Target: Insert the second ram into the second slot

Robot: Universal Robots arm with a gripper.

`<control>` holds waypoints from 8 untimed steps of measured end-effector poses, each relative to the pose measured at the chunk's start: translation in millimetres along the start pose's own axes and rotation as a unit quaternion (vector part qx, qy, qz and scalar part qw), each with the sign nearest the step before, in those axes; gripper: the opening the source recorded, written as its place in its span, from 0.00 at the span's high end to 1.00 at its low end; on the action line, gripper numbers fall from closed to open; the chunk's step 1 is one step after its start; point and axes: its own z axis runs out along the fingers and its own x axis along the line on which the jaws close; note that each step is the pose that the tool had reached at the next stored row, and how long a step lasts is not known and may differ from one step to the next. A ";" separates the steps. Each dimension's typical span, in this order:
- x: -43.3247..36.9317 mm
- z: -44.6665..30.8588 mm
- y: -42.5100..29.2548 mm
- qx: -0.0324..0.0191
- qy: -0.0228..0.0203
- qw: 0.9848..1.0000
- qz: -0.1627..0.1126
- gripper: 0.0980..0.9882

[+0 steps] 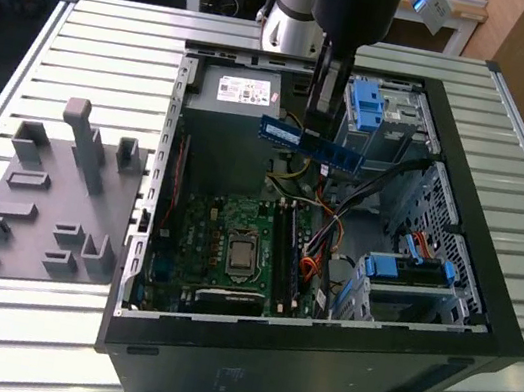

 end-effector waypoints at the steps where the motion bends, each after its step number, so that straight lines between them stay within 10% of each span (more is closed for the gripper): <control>1: 0.0 0.0 0.0 0.000 0.000 1.000 0.002 0.95; 8: 0.0 0.0 0.0 0.000 0.001 1.000 0.013 0.95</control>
